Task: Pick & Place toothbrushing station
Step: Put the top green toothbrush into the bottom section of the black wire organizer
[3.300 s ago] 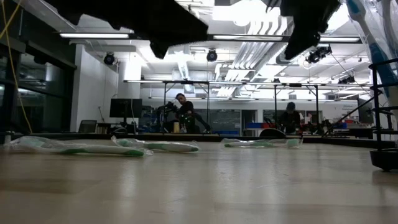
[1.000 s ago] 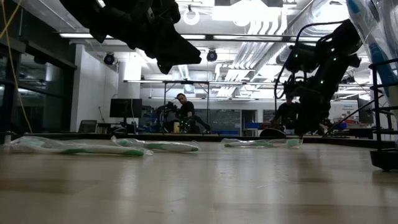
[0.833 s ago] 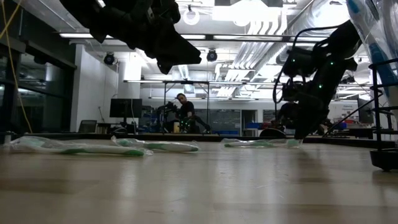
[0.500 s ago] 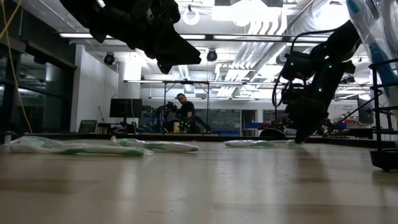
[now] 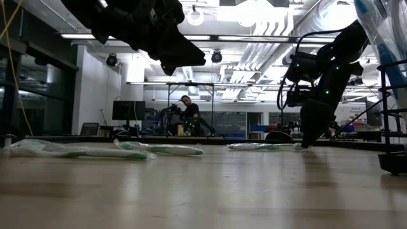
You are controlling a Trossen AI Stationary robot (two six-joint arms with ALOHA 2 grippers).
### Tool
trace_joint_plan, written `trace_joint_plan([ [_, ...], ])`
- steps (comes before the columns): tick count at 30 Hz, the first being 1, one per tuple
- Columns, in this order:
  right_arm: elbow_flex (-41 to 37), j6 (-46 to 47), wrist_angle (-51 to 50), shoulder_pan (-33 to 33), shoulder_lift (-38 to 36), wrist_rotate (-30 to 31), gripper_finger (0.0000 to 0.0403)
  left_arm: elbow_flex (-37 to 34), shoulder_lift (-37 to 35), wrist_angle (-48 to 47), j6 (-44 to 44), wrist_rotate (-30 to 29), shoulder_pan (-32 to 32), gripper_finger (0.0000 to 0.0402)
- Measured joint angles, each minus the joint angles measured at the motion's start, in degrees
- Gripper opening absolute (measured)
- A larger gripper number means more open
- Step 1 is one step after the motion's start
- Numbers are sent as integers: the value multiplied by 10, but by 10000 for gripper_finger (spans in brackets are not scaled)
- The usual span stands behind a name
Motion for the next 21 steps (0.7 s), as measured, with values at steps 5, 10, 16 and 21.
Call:
trace_joint_plan([
  [5,0,3,0,1,0,1,146,0,0,0,0,0,0,97],
  [10,0,3,0,1,0,1,146,0,0,0,0,0,0,97],
  [16,0,6,0,1,0,1,146,0,0,0,-1,0,0,97],
  [21,0,6,0,1,0,1,143,0,0,0,-2,0,0,97],
])
